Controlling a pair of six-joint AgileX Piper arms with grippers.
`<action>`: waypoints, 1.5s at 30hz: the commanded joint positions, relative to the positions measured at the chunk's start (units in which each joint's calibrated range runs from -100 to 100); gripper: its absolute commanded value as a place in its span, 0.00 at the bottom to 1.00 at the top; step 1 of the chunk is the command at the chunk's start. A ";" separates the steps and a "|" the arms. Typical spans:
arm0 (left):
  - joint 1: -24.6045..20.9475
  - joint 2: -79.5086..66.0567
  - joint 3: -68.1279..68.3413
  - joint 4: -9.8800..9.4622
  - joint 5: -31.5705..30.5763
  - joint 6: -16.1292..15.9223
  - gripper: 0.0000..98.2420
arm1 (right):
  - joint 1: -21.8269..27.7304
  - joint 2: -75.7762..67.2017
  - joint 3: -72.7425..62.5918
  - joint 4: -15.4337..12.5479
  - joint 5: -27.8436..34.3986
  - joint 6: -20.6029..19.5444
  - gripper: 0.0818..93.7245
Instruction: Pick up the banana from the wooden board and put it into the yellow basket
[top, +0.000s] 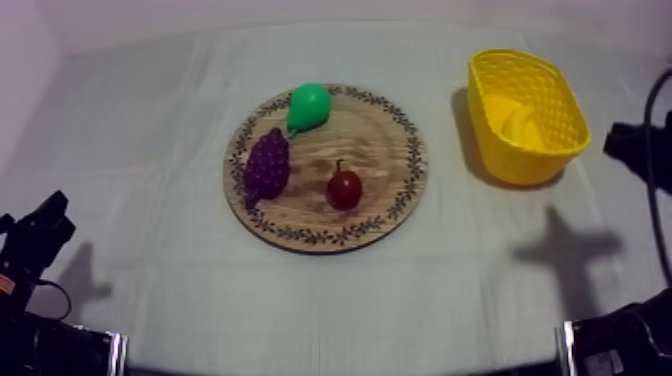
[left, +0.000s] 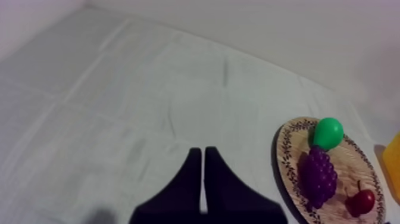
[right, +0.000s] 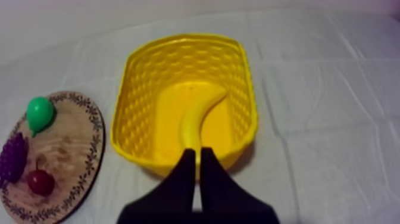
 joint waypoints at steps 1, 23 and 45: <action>-0.01 -0.03 0.03 -0.01 -0.02 -0.01 0.00 | 0.82 -7.48 7.89 -3.63 -2.80 4.72 0.00; -0.01 -0.03 0.03 -0.01 -0.02 -0.01 0.00 | 4.52 -29.28 20.64 -17.73 3.34 16.27 0.00; -0.01 -0.03 0.03 -0.01 -0.02 -0.01 0.00 | 4.44 -30.01 21.46 -17.20 1.14 21.93 0.00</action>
